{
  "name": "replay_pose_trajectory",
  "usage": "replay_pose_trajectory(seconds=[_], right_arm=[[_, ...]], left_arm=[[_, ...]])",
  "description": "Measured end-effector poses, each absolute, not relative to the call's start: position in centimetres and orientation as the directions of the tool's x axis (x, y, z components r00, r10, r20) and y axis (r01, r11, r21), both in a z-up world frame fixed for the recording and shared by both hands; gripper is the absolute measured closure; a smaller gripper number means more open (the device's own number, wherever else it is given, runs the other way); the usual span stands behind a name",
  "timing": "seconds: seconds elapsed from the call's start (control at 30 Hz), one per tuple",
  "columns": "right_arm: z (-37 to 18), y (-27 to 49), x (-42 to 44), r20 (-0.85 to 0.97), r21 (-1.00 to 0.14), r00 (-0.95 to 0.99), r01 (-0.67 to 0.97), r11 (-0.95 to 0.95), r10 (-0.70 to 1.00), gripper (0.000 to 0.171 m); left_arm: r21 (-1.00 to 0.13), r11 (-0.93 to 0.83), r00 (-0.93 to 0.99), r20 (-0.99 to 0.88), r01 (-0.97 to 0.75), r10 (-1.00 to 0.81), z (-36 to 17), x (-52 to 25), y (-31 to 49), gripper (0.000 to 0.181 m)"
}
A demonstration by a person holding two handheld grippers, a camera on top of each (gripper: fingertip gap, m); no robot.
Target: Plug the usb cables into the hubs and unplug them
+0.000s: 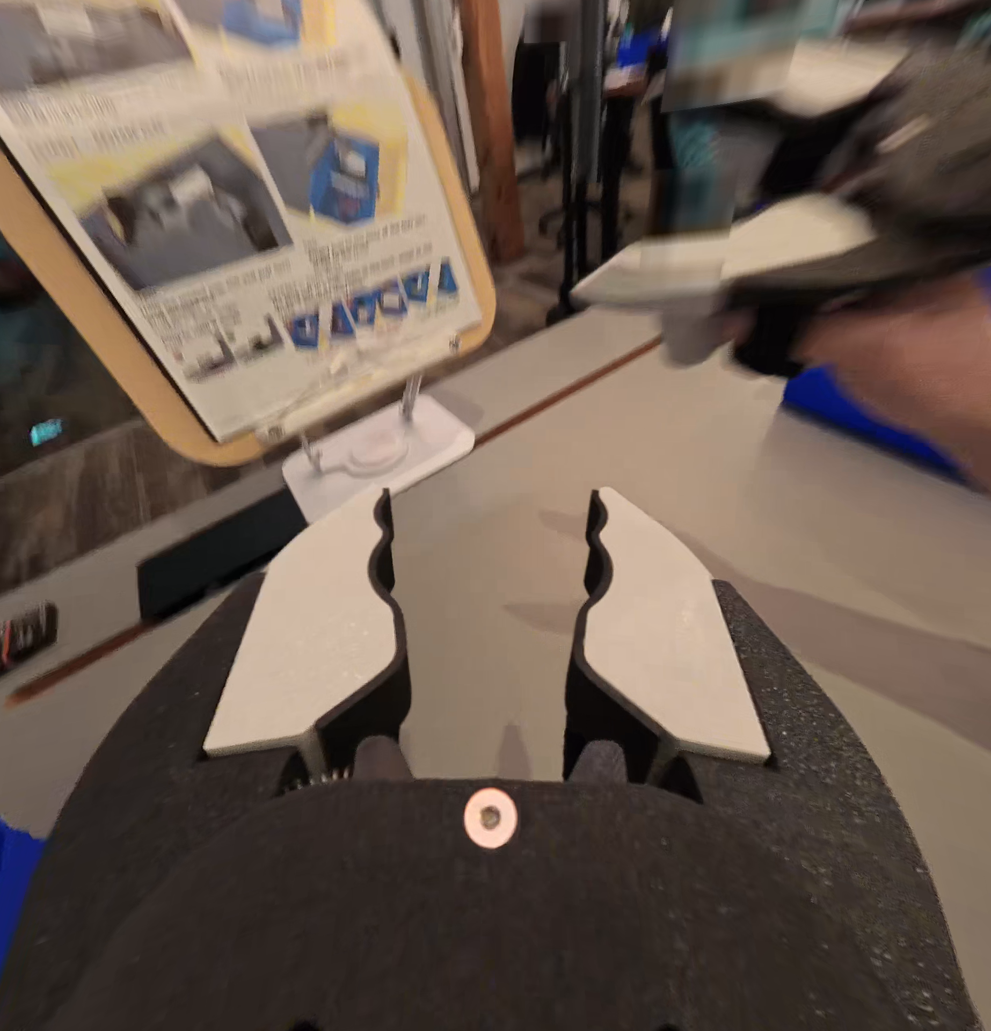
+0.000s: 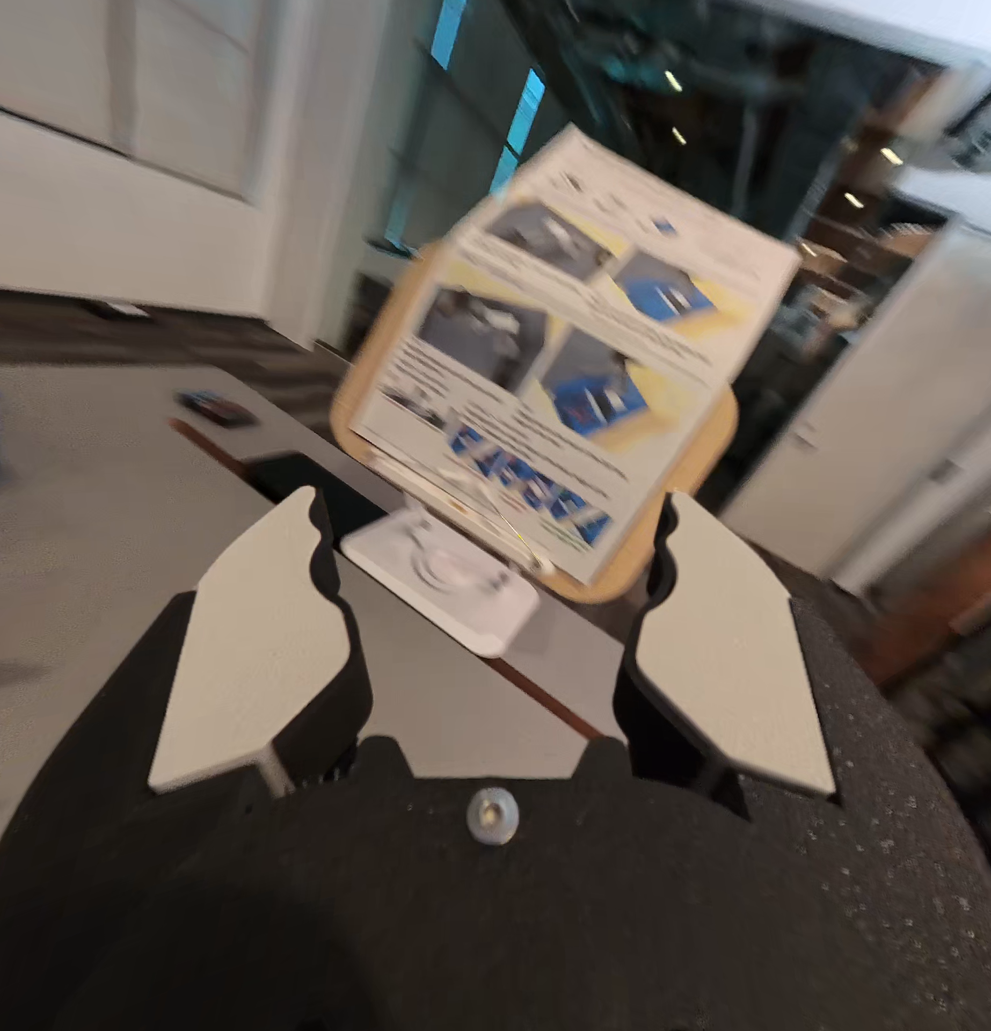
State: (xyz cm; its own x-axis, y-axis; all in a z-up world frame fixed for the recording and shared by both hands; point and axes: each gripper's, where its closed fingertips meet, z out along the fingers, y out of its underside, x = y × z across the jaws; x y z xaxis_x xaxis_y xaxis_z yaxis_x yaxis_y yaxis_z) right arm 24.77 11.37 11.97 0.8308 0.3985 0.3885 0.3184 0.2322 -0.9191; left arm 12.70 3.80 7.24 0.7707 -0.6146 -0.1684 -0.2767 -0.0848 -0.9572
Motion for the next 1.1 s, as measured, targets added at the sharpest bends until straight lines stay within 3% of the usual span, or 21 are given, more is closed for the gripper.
replay_pose_trajectory(seconds=[0.1, 0.17, 0.27, 0.37, 0.6, 1.1], right_arm=[[9.6, 14.3, 26.0, 0.417, -0.908, 0.876, 0.412, 0.075, 0.242, 0.067], [8.4, 15.2, 25.2, 0.473, -0.877, 0.862, 0.48, 0.007, 0.183, 0.067], [6.6, 15.6, 22.1, 0.547, -0.824, 0.819, 0.563, -0.058, 0.174, 0.066], [5.7, 15.3, 19.3, 0.643, -0.748, 0.752, 0.657, -0.089, 0.147, 0.067], [6.6, 13.4, 13.7, 0.727, -0.674, 0.669, 0.738, -0.023, 0.157, 0.072], [6.8, 12.2, 12.3, 0.744, -0.64, 0.643, 0.764, -0.085, 0.182, 0.071]], left_arm=[[-0.974, 0.161, 0.736, -0.227, -0.16, -0.637, 12.2, 12.9, -0.3, 0.109], [-0.957, 0.29, 0.674, -0.211, 0.004, -0.708, 15.6, 13.6, -4.0, 0.102], [-0.908, 0.353, 0.545, -0.183, 0.224, -0.818, 19.3, 14.5, -9.1, 0.091], [-0.815, 0.465, 0.475, -0.276, 0.345, -0.836, 21.1, 14.7, -13.1, 0.084], [-0.587, 0.752, 0.468, -0.597, 0.3, -0.652, 19.0, 17.4, -18.2, 0.08], [-0.654, 0.686, 0.393, -0.567, 0.319, -0.724, 19.3, 18.0, -16.2, 0.084]])
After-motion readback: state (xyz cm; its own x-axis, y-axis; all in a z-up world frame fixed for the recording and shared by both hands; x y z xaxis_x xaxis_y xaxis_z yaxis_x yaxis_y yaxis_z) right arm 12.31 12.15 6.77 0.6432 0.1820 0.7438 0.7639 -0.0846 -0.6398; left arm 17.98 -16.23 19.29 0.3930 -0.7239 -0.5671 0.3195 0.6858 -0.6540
